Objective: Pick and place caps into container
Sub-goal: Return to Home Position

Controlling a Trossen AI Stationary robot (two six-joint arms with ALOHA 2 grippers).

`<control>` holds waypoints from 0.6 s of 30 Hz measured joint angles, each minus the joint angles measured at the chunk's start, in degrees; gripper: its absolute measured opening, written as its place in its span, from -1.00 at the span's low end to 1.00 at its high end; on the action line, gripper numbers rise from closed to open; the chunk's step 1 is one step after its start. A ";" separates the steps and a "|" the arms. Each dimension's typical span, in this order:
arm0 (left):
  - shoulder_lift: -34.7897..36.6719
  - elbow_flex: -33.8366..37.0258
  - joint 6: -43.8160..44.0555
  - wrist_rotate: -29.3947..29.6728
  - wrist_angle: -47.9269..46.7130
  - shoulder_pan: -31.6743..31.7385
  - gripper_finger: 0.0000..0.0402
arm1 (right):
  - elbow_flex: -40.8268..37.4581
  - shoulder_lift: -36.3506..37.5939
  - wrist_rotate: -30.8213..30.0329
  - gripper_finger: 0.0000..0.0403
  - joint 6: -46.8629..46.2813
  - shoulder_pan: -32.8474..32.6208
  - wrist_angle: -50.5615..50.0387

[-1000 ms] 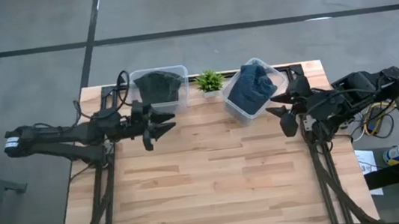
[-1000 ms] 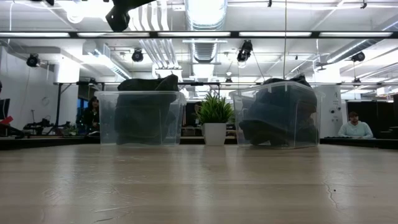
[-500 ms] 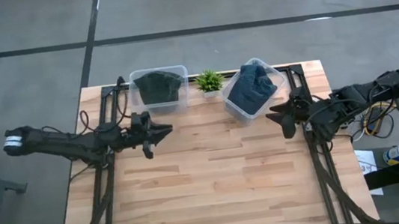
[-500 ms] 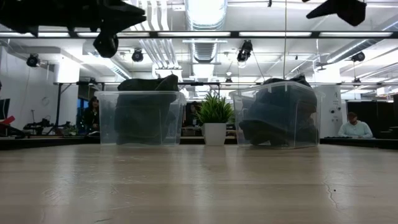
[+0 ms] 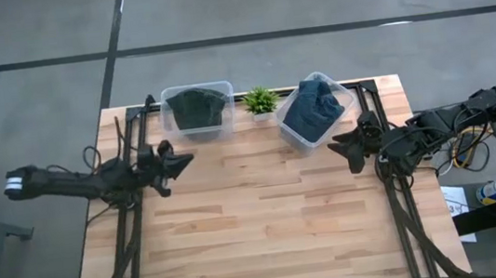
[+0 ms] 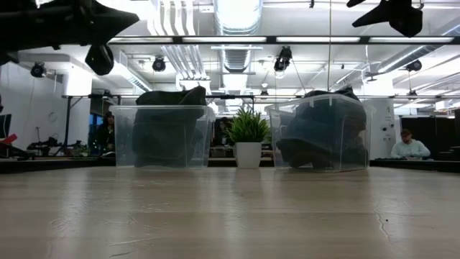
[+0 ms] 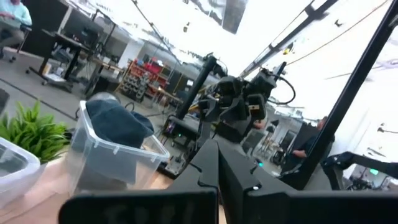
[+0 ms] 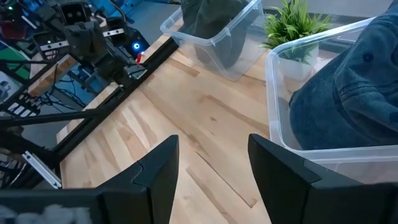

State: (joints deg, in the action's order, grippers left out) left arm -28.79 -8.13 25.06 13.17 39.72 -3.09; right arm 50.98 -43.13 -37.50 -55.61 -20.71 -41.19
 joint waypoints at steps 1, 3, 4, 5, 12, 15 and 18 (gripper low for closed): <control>1.19 0.69 -0.10 0.12 0.16 0.00 -1.00 | 0.00 0.02 -0.02 -0.07 -0.12 0.00 0.00; 3.54 1.90 -0.16 0.45 0.46 0.00 -1.00 | 0.15 0.00 -0.02 -0.07 -0.44 0.00 0.00; 4.62 2.53 -0.24 0.49 0.42 0.00 -1.00 | 0.22 0.00 -0.02 -0.07 -0.61 0.00 -0.02; 5.65 3.14 -0.52 0.52 0.52 0.00 -1.00 | 0.26 0.02 -0.02 -0.07 -0.75 0.00 -0.02; 12.92 7.62 -1.41 1.78 1.14 0.00 -1.00 | 0.28 0.00 -0.02 -0.07 -1.70 0.02 -0.20; 15.28 7.62 -2.42 1.87 -1.39 0.02 -1.00 | 0.28 0.02 -0.01 -0.07 -2.74 0.02 -0.28; 17.11 7.64 -4.63 1.84 -2.87 0.00 -1.00 | 0.28 0.02 0.00 -0.07 -2.94 0.00 -0.39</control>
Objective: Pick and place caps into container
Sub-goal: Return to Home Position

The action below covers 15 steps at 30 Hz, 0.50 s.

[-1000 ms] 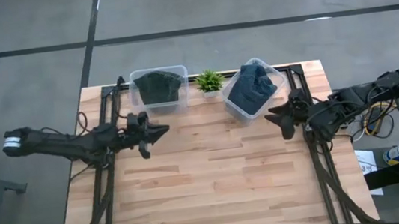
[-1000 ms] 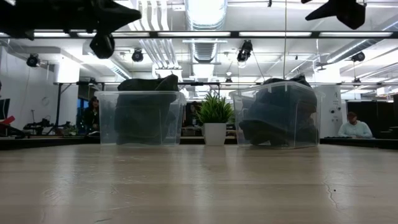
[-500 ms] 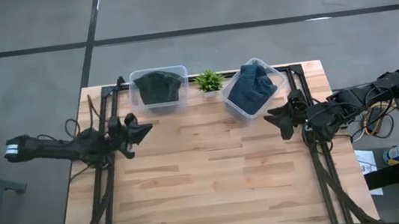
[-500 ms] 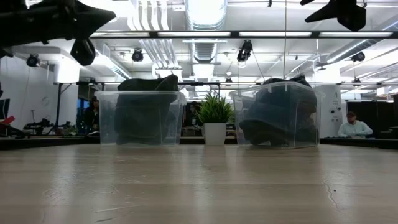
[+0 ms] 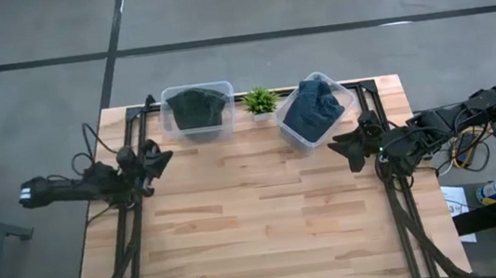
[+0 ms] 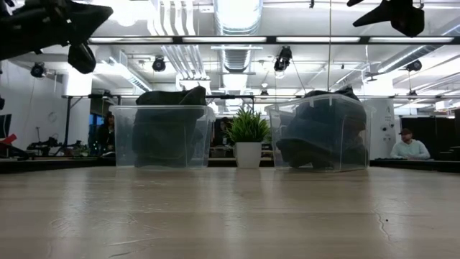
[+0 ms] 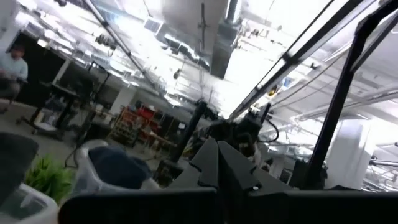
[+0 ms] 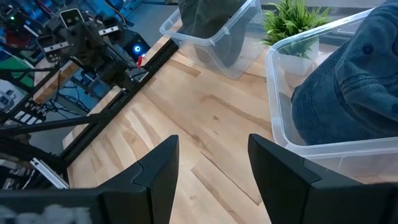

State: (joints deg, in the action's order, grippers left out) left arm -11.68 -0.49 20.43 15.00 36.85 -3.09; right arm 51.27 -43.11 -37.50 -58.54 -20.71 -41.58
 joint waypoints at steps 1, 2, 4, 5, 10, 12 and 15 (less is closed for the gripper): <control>0.51 0.00 -0.56 0.03 -0.77 0.02 -1.00 | 0.00 0.00 0.00 -0.07 -0.04 0.00 -0.04; 0.88 0.00 -0.85 0.03 -1.68 0.02 -1.00 | 0.00 0.00 0.00 -0.07 -0.04 0.00 -0.04; 1.39 0.00 -0.99 0.02 -5.72 0.02 -1.00 | 0.00 0.00 0.00 -0.07 -0.25 0.00 -0.06; 1.70 0.00 -0.97 0.00 -7.08 0.02 -1.00 | 0.02 0.00 0.01 -0.07 -0.74 0.00 -0.12; 3.47 0.02 -1.25 0.02 -10.42 0.02 -1.00 | 0.02 0.32 0.24 -0.07 -2.02 -0.02 -0.20; 4.75 0.04 -2.14 0.00 -10.46 0.02 -1.00 | 0.04 0.48 0.30 -0.07 -2.45 -0.02 -0.21; 7.19 0.04 -3.87 -0.01 -10.38 0.02 -1.00 | 0.04 0.79 0.43 -0.07 -3.14 -0.02 -0.89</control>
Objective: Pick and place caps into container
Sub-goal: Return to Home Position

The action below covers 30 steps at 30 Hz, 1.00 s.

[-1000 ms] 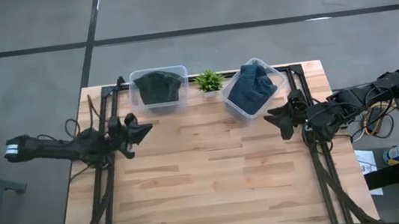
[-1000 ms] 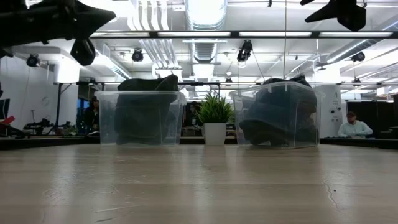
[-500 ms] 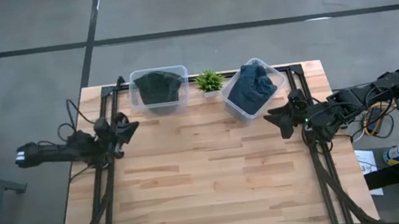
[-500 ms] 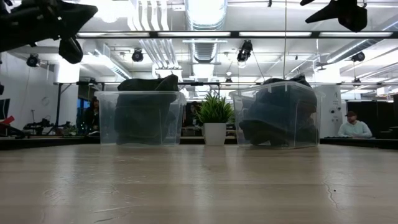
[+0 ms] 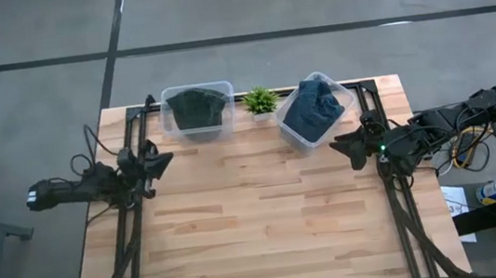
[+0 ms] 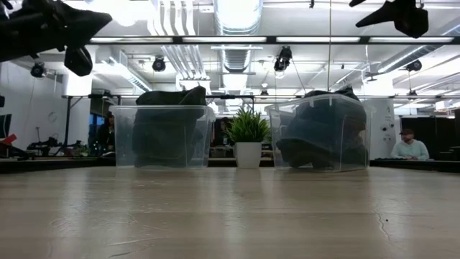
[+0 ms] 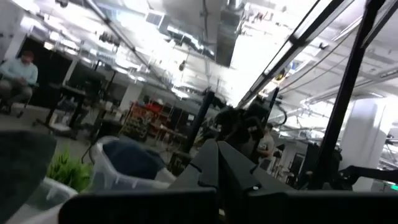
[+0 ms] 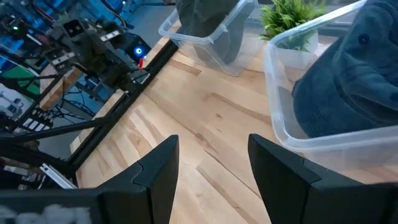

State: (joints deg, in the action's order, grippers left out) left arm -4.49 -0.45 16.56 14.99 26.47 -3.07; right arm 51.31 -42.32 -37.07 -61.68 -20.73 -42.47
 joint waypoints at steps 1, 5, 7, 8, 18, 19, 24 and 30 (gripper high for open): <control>0.97 0.00 -0.45 -0.04 -0.17 0.00 -1.00 | 0.02 0.10 0.01 -0.07 -0.53 0.00 -0.62; 4.39 0.02 -1.62 -0.07 -2.65 0.00 -1.00 | 0.02 0.37 0.03 -0.07 -2.93 0.00 -3.24; 4.39 0.04 -1.95 -0.63 -2.40 0.00 -1.00 | 0.02 0.37 0.02 -0.07 -3.28 0.01 -3.82; 4.39 0.04 -1.92 -0.77 -2.80 -0.01 -1.00 | 0.02 0.39 0.03 -0.07 -3.29 0.00 -3.79; 4.41 0.07 3.78 -0.68 -16.46 0.00 -1.00 | 0.02 1.56 0.00 -0.07 -3.01 0.00 -3.79; 4.41 0.07 4.38 -0.62 -17.92 -0.01 -1.00 | 0.02 1.87 0.01 -0.07 -3.00 0.00 -3.79; 4.42 0.07 6.63 -1.02 -23.56 0.00 -1.00 | 0.01 3.33 -0.05 -0.07 -3.20 0.02 -3.96; 4.40 0.09 7.13 -2.59 -24.19 0.00 -1.00 | 0.00 4.94 -0.48 -0.07 -3.31 0.04 -4.33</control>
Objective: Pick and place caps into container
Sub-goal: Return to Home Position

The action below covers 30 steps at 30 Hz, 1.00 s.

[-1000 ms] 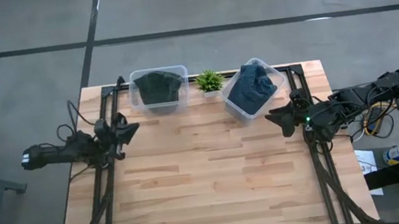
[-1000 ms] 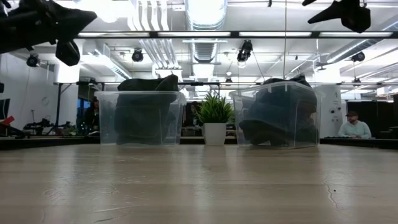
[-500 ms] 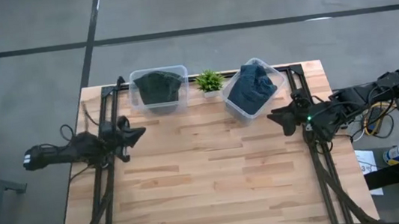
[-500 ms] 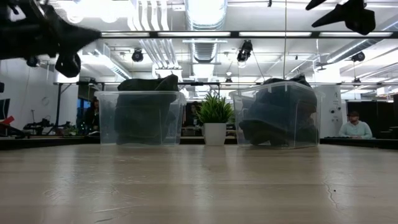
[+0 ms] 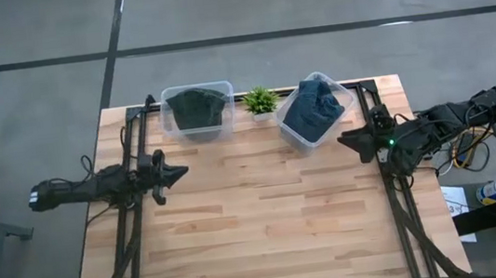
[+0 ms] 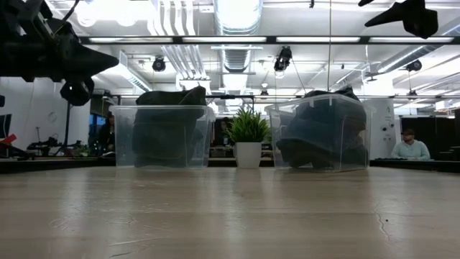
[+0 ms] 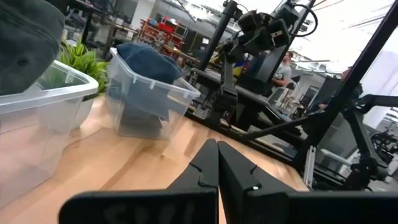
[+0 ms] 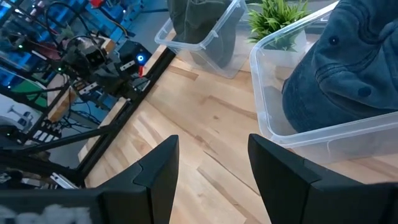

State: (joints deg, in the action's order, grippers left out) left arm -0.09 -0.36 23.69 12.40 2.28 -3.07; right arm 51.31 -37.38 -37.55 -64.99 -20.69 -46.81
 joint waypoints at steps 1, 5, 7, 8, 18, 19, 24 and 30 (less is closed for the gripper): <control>-0.16 0.00 0.22 -0.33 -0.13 -0.02 -1.00 | 0.00 0.30 0.01 -0.07 0.00 0.00 -0.11; -0.99 0.00 1.92 -3.37 -0.73 0.00 -1.00 | -0.68 2.16 -0.01 -0.07 0.31 -0.02 -0.15; -1.42 0.00 3.77 -5.50 -1.14 0.00 -1.00 | -1.88 4.00 0.01 -0.08 0.46 -0.03 -0.24; -1.66 0.00 4.91 -6.39 -1.36 0.00 -1.00 | -2.67 5.14 0.01 -0.09 0.44 -0.04 -0.26; -2.22 0.01 5.52 -7.37 -0.54 0.00 -1.00 | -10.66 17.26 -0.96 -0.41 10.37 -0.04 8.69; -2.23 0.01 5.52 -7.32 -0.36 0.00 -1.00 | -11.27 18.44 -1.42 -0.47 12.73 -0.04 10.09; -2.24 0.02 5.50 -7.15 -0.11 0.00 -1.00 | -14.58 25.21 -1.71 -0.87 23.53 -0.04 17.49; -2.24 0.02 5.50 -7.13 0.16 0.00 -1.00 | -18.30 33.88 -1.44 -0.96 33.81 -0.04 24.62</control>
State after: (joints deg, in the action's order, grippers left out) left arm -2.33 -0.34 29.19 5.28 2.44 -3.07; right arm 33.01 -3.51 -38.99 -31.19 -20.72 -22.19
